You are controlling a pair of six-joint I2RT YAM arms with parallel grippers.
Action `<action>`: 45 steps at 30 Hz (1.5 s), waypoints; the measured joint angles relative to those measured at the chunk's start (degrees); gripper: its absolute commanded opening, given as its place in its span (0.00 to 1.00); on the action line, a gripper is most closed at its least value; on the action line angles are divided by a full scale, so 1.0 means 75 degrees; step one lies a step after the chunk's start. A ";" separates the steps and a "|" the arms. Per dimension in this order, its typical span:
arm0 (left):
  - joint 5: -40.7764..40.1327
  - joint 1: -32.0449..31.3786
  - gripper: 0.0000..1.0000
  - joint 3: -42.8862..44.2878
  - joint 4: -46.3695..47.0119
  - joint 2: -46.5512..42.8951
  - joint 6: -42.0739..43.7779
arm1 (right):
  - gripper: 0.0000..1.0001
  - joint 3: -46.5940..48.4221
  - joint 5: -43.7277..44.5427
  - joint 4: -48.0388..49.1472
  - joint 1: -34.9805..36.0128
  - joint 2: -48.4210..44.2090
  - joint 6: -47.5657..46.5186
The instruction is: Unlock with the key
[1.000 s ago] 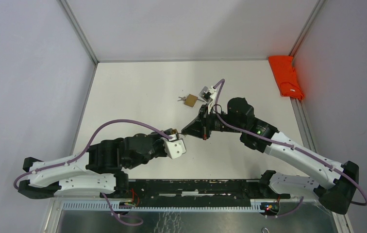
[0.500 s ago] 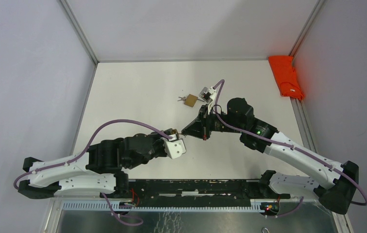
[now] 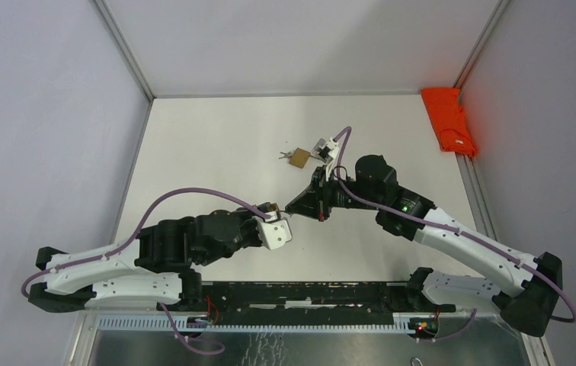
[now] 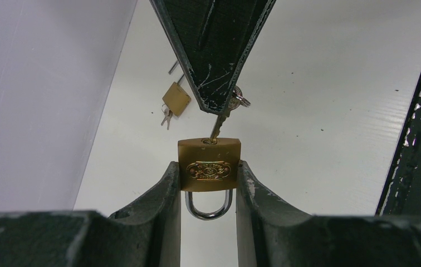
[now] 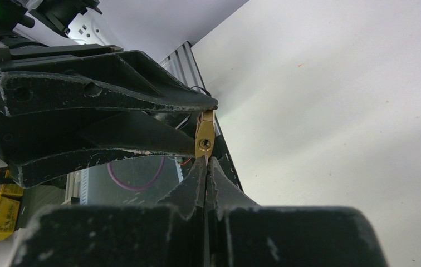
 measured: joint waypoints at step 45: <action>0.0073 0.0000 0.02 0.0003 -0.0052 0.0111 0.0000 | 0.00 0.0000 0.0227 -0.0125 0.0175 -0.0102 -0.0099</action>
